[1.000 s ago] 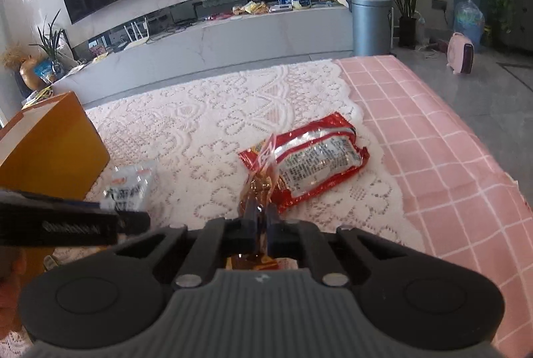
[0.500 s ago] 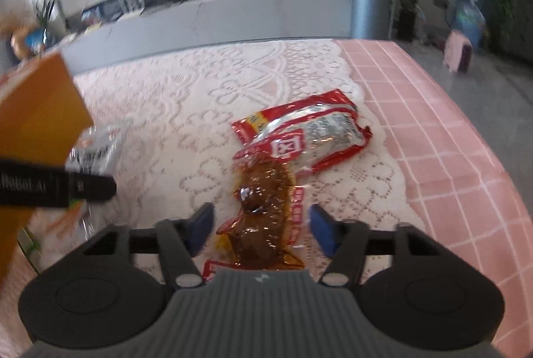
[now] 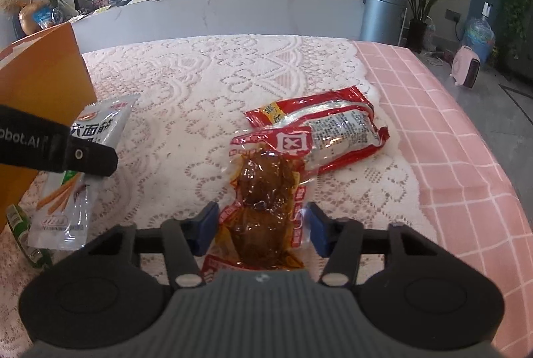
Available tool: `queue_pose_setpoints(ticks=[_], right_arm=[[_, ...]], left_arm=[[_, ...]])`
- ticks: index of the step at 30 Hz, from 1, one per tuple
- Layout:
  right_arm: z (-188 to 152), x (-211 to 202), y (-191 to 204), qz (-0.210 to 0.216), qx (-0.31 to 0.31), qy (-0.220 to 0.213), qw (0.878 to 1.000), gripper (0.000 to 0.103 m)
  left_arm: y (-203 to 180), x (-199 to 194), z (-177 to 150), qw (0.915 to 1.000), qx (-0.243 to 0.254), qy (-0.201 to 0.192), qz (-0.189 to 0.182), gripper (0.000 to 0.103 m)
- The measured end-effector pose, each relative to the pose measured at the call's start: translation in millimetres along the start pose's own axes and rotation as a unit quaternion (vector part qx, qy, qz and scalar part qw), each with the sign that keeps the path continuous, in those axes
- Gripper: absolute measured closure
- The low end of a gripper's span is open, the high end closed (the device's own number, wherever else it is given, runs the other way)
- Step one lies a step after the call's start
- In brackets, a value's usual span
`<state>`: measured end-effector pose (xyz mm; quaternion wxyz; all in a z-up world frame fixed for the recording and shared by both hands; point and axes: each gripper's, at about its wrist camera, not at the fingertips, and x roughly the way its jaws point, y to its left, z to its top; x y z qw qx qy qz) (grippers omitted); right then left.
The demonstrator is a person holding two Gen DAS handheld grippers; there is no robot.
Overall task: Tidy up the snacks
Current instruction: 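Lift the white stick pack and red meat pack with both tools over the box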
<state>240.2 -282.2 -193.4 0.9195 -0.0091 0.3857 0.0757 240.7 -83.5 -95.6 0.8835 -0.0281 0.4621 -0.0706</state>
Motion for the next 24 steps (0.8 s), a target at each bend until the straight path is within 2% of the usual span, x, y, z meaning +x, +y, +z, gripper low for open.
queue_pose_setpoints(ticks=[5,11,20,24], right_arm=[[-0.3,-5.6,2.1,-0.005,0.002,-0.004,1.0,0.059],[2.1,-20.1,3.0,-0.014,0.007,-0.012,1.0,0.06],[-2.0,-65.6,20.1,0.02,0.028,-0.027,0.999,0.06],[4.3,-94.9,37.4,0.013,-0.003,-0.044,0.999,0.06]], left_arm=[[1.5,-9.1,0.0,0.9999,-0.002,-0.008,-0.007,0.043],[2.9,-25.4,-0.2,0.9995,-0.005,-0.023,-0.021,0.043],[14.6,-64.0,-0.1,0.9977,-0.022,-0.051,-0.039,0.043],[23.9,-87.8,-0.2,0.9956,-0.031,-0.072,-0.052,0.043]])
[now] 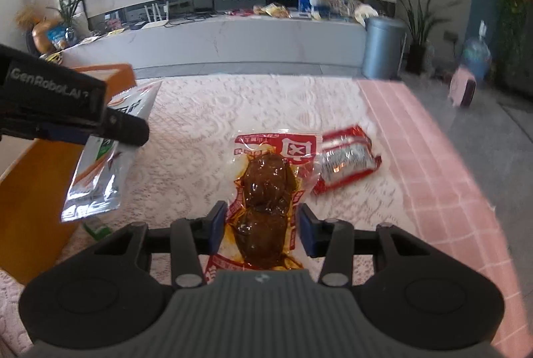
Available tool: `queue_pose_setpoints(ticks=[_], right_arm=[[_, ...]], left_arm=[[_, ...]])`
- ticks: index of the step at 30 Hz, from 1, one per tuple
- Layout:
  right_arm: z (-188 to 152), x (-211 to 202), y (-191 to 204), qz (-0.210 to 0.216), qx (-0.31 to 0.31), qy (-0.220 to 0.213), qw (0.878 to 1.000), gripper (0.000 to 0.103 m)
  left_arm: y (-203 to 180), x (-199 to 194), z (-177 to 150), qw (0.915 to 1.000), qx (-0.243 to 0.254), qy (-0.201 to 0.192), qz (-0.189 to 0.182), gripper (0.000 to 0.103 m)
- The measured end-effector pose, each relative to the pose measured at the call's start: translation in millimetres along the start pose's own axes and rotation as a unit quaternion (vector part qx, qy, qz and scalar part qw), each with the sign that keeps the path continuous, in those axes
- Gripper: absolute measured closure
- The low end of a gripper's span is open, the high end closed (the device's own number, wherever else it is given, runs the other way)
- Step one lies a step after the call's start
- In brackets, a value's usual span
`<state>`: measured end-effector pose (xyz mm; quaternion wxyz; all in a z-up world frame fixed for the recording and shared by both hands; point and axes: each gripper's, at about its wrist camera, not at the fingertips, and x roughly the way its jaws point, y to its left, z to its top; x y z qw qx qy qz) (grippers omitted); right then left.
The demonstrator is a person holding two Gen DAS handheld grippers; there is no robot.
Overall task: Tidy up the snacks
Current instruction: 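Lift the white stick pack and red meat pack with both tools over the box, then open both tools to drop the stick pack and meat pack into the box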
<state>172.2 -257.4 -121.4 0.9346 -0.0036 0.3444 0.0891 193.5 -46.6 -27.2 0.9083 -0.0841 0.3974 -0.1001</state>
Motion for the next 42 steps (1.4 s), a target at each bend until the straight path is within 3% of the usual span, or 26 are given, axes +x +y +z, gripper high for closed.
queue_pose_setpoints(ticks=[7,14,23,27,32,42], right_arm=[[27.1,-46.5,31.5,0.013,-0.022,-0.034,0.999,0.06],[42.2,-73.6,85.0,0.076,-0.046,-0.051,0.995,0.06],[60.8,-67.7,164.9,0.161,-0.071,-0.03,0.984,0.059],[67.8,-52.8,196.4,0.169,-0.09,-0.005,0.982,0.059],[77.3,-29.1,220.0,0.168,-0.122,0.022,0.978,0.059],[100.4,36.9,224.5,0.158,-0.17,0.064,0.971,0.057]], left_arm=[[26.9,-47.6,7.1,0.999,-0.024,-0.038,-0.004,0.043],[68.1,-91.5,18.2,0.9967,-0.036,-0.072,0.007,0.043],[128.5,-119.4,26.2,0.9957,-0.041,-0.068,0.047,0.043],[150.3,-108.6,29.7,0.9974,-0.038,-0.04,0.046,0.043],[159.4,-83.5,34.2,0.9981,0.002,-0.006,0.061,0.043],[176.5,-33.2,47.7,0.9944,0.067,0.042,0.069,0.043]])
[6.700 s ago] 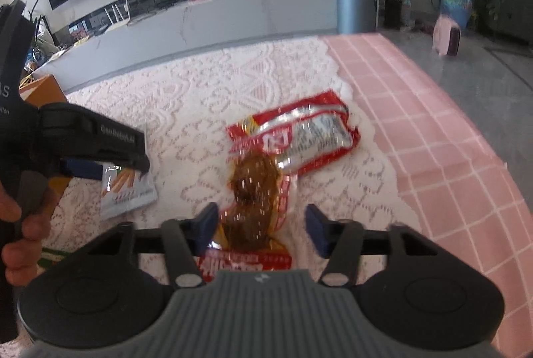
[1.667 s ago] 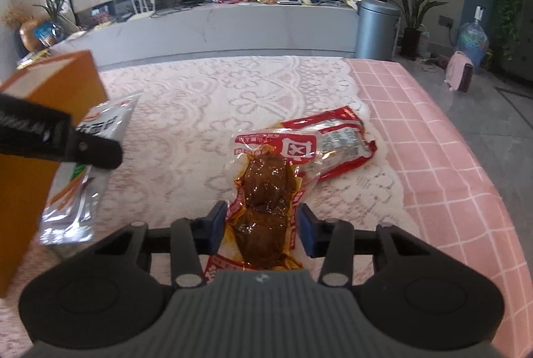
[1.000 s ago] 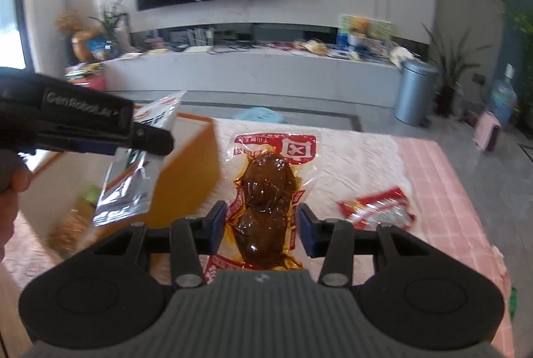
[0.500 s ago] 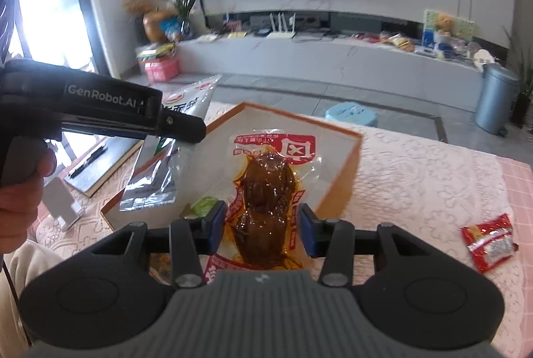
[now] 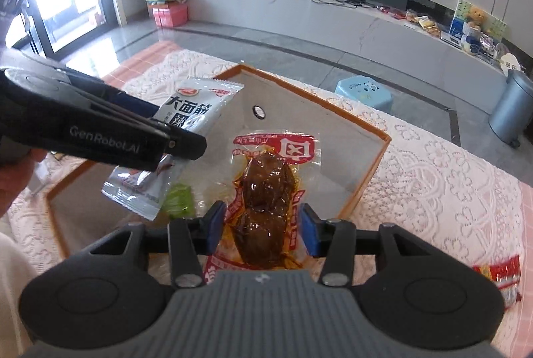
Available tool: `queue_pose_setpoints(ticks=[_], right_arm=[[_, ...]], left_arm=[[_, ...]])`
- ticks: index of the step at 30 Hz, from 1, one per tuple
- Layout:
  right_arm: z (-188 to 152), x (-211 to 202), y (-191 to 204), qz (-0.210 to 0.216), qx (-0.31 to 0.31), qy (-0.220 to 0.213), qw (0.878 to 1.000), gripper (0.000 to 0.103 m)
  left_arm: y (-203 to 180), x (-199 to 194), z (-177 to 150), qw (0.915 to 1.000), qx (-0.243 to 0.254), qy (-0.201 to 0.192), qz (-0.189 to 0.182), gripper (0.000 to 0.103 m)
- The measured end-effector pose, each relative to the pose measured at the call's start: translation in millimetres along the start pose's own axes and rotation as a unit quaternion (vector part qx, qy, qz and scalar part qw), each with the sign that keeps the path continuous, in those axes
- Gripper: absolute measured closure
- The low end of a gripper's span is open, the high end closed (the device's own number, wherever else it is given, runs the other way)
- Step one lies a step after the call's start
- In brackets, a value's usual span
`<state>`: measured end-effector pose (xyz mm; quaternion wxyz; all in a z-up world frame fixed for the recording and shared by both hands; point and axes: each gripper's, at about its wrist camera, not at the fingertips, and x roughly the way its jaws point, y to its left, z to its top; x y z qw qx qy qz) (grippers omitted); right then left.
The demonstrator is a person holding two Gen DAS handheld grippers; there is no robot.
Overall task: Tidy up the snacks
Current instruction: 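Open both tools to drop the stick pack and meat pack into the box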
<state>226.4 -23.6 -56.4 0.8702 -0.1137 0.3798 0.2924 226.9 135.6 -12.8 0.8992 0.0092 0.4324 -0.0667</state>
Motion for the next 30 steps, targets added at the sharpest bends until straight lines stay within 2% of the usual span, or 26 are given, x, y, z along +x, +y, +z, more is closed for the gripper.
queue_pose_setpoints(ticks=[6,9,13,16,23,30], right_arm=[[8.7,22.6,2.0,-0.016,-0.03,-0.008,0.999,0.056],[11.7,32.9,9.0,-0.027,-0.063,-0.008,0.998,0.056],[13.0,43.8,17.1,-0.041,-0.11,-0.001,0.993,0.056],[14.5,49.5,16.9,-0.032,-0.124,0.011,0.992,0.055],[17.7,69.4,8.1,-0.027,-0.135,0.05,0.989,0.053],[21.6,81.2,9.7,-0.028,-0.138,0.067,0.988,0.045]], left_arm=[[1.4,25.9,4.2,0.9989,0.04,0.022,0.012,0.043],[-0.9,34.6,4.2,0.9958,0.083,0.03,0.027,0.043],[-2.9,44.8,4.4,0.9915,0.115,0.049,0.036,0.043],[-4.8,50.9,2.1,0.9883,0.133,0.06,0.044,0.043],[-4.2,66.4,4.0,0.9839,0.146,0.093,0.046,0.043],[-7.0,68.1,3.7,0.9818,0.155,0.097,0.052,0.043]])
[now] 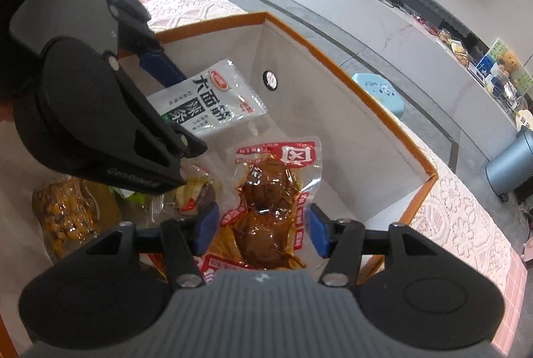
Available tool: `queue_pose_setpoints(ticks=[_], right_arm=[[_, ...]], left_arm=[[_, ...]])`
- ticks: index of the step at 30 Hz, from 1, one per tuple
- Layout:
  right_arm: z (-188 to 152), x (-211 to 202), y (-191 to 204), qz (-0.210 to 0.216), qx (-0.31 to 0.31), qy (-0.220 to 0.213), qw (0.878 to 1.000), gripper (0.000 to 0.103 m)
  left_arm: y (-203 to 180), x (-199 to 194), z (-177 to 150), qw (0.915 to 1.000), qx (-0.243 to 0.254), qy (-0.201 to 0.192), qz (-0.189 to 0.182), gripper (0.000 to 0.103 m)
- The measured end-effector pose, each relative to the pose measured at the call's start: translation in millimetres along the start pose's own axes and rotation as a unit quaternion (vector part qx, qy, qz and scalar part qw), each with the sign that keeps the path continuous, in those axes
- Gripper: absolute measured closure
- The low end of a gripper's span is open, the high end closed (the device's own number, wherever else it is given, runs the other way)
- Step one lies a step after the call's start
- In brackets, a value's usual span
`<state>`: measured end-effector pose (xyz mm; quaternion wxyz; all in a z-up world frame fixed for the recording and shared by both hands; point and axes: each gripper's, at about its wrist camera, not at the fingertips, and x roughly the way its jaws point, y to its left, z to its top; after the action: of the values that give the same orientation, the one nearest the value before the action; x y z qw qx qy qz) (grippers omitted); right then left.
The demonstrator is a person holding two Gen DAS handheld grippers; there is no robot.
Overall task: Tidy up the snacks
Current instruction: 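Open both tools to drop the stick pack and meat pack into the box, then move both tools back toward the green sausage and red chip bag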
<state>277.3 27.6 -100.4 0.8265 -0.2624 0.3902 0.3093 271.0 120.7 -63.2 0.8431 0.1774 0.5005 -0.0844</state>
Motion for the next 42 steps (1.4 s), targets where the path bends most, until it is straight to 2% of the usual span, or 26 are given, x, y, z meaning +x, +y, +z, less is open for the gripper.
queue_pose_setpoints(ticks=[10,14,22,25,29,31,33,42], right_arm=[[-8.3,-9.0,-1.1,-0.031,0.008,-0.007,0.999,0.045],[-10.4,-24.8,-3.3,-0.038,0.019,-0.032,0.999,0.045],[-16.8,-49.7,-16.0,-0.065,0.082,-0.079,0.991,0.044],[-18.3,-50.4,-16.3,-0.067,0.094,-0.078,0.99,0.043],[-21.7,-51.1,-19.1,-0.071,0.102,-0.077,0.989,0.04],[-23.6,-53.1,-21.4,-0.071,0.109,-0.077,0.988,0.04],[-24.8,-56.3,-23.5,-0.075,0.12,-0.079,0.987,0.04],[-36.9,-88.2,-36.0,-0.099,0.169,-0.112,0.974,0.037]], left_arm=[[-1.5,2.4,2.8,1.0,0.001,0.003,0.009,0.043],[-2.4,2.4,1.8,0.9998,0.005,0.005,0.016,0.043],[-9.3,6.0,3.3,0.9991,0.015,0.014,0.038,0.042],[-9.2,6.5,4.6,0.9987,0.013,0.013,0.047,0.037],[-8.1,2.4,2.2,0.9992,-0.008,0.009,0.037,0.034],[-5.3,-2.7,0.9,0.9992,-0.017,0.001,0.036,0.034],[-4.5,-9.5,-0.2,0.999,-0.024,-0.011,0.036,0.028],[-15.8,-66.1,-6.9,0.9934,-0.071,-0.083,0.034,0.028]])
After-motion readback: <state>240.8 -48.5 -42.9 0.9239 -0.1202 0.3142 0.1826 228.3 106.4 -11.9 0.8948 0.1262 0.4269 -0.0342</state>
